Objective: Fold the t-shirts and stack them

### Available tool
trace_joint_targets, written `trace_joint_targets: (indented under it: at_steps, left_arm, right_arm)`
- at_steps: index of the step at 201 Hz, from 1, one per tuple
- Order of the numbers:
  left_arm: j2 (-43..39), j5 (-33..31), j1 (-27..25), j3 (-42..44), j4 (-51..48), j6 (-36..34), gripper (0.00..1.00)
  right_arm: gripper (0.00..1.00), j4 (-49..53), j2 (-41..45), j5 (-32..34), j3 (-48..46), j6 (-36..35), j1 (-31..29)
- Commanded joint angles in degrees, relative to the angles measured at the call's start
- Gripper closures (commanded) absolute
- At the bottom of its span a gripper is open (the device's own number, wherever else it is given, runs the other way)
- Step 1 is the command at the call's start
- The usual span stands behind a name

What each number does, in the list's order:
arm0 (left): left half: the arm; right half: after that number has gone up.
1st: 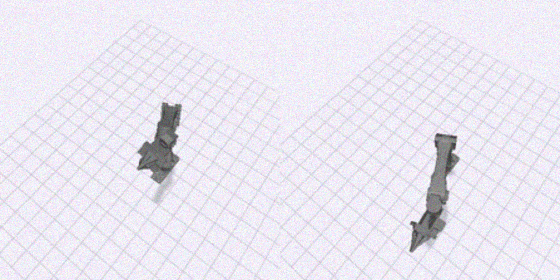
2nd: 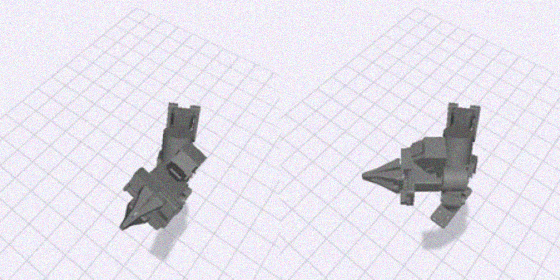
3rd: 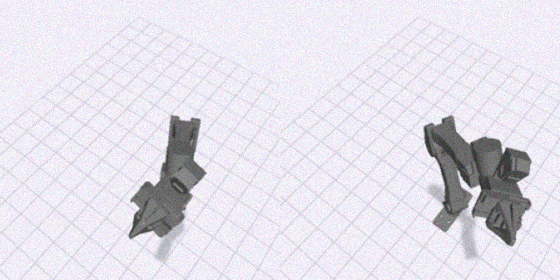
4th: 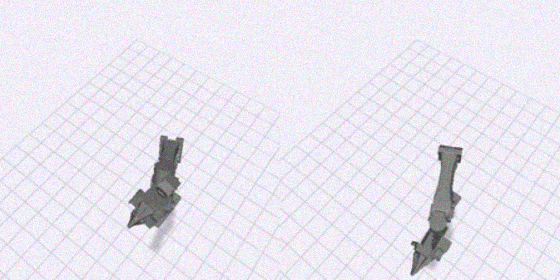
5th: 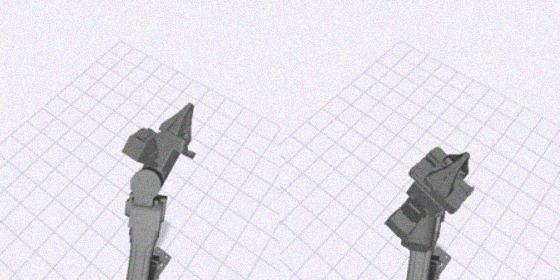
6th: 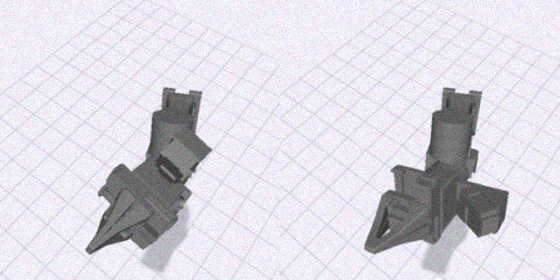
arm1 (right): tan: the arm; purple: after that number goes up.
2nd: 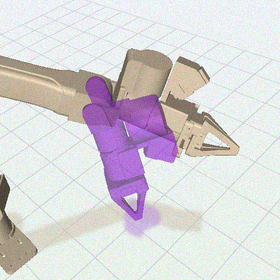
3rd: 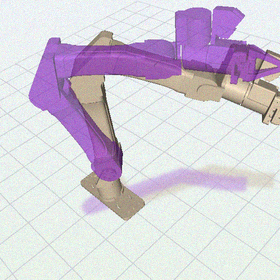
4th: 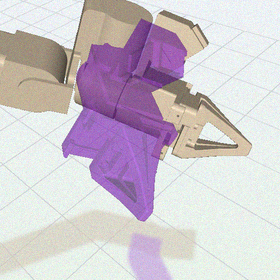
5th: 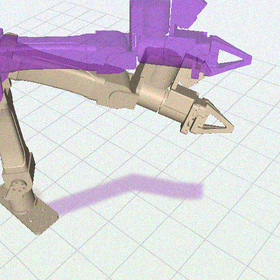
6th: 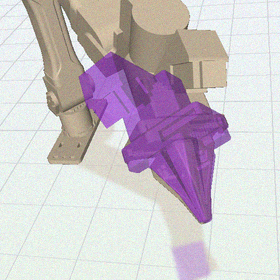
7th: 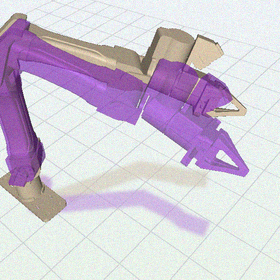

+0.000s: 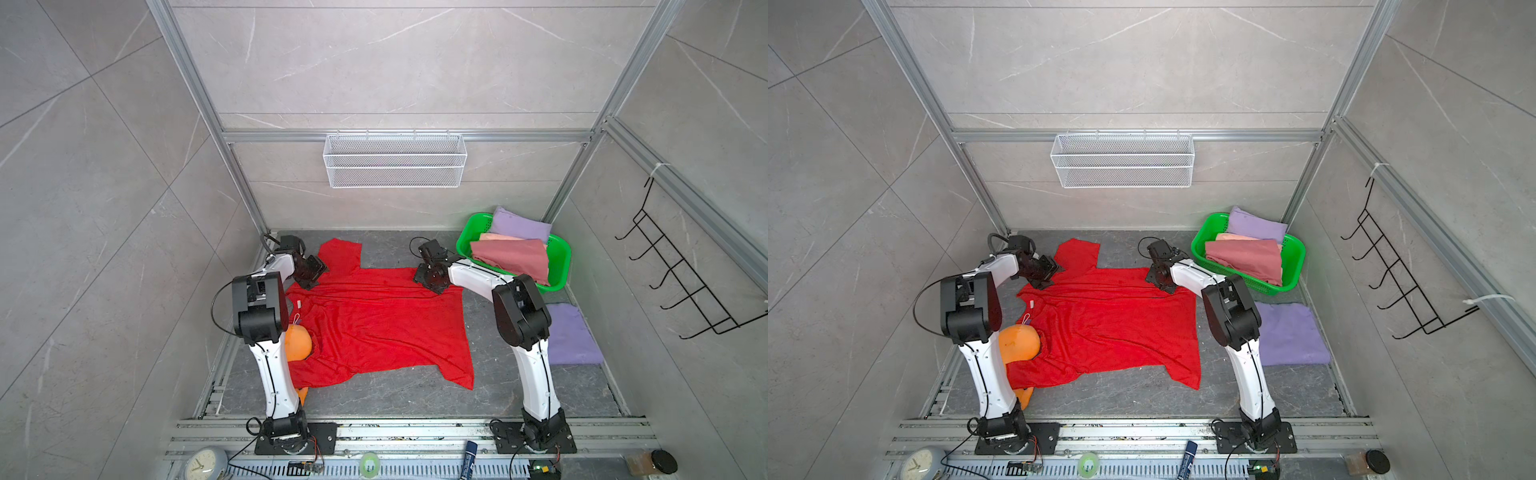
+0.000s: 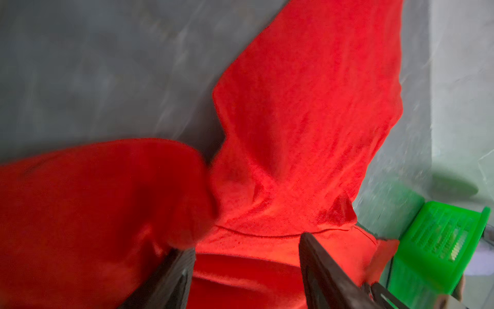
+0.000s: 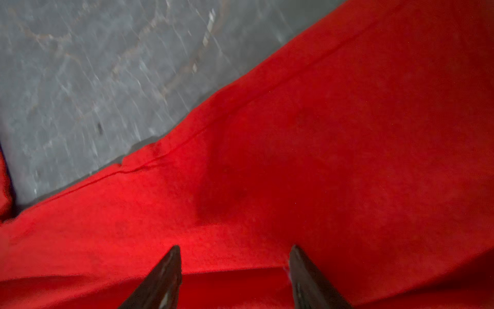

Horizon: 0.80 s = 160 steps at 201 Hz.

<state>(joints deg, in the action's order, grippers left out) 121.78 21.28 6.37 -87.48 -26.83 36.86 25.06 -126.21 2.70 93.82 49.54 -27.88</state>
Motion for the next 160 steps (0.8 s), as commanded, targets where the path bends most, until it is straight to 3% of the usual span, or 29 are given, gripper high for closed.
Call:
trace_joint_targets:
  at_steps: [1,34,68,97,160]
  left_arm:
    - [-2.9,-1.23,1.1,3.67,-6.8,-2.51,0.35]
    - [-6.03,2.21,1.1,1.71,-6.59,-4.61,0.36]
    - [-4.51,0.13,1.1,-10.74,-8.83,-8.52,0.36]
    - [2.71,-4.39,1.1,-22.25,-12.51,-11.25,0.36]
    - [14.79,-4.86,1.1,-37.39,-13.8,-12.18,0.36]
  right_arm:
    - [0.35,2.29,1.85,-3.72,-5.38,2.58,-0.64]
    - [0.35,3.41,5.67,-3.55,-6.08,2.55,-1.11]
    - [0.34,5.16,6.06,2.48,2.14,-0.75,-0.86]
    - [0.34,7.33,3.28,5.43,9.23,-1.55,-0.09]
    - [0.32,8.64,0.97,8.19,13.22,-1.1,1.45]
